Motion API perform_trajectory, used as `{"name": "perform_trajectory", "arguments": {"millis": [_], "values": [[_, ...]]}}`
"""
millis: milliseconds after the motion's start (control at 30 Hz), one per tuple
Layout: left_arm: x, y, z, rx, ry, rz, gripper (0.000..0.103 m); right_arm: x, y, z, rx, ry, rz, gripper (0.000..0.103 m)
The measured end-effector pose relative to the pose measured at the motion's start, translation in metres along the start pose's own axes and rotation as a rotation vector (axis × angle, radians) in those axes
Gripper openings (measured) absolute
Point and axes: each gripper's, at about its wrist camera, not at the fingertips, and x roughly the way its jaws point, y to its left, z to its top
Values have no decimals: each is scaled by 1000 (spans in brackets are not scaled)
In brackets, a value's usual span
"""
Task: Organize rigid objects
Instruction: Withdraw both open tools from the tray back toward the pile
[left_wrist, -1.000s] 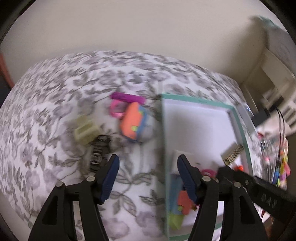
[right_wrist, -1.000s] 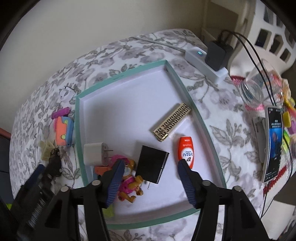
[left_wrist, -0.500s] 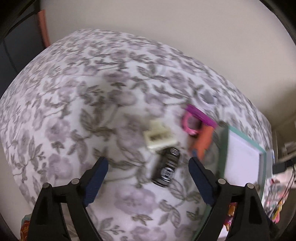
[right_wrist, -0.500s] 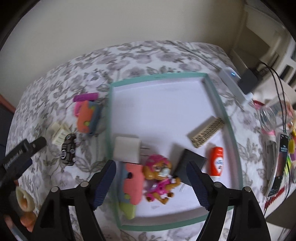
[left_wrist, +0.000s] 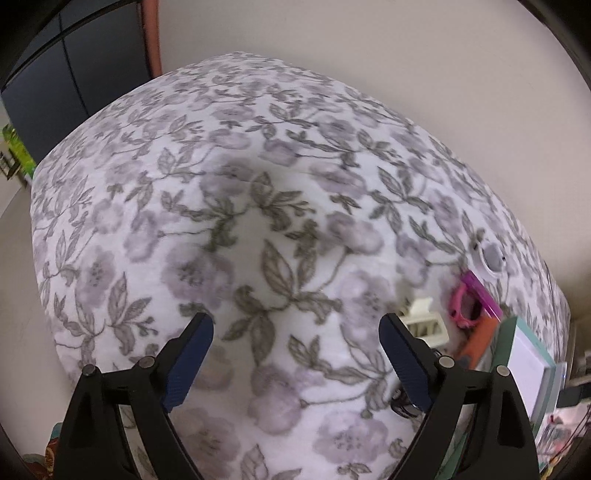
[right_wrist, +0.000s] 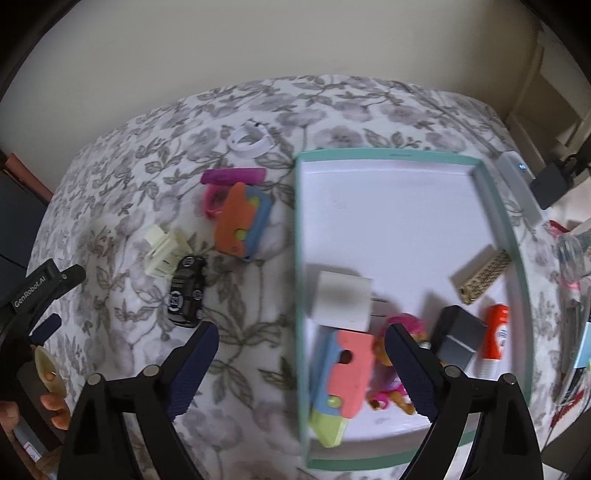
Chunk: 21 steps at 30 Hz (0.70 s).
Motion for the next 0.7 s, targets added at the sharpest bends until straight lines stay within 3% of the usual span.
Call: {"name": "perform_trajectory", "arguments": {"millis": [500,700], "values": [[21,35,26,-63,-18,21,92,32,55,14,-124,-3,72,103],[39,53,35,-82,19,-20,92,51,64,17,-138,25,69,103]]}}
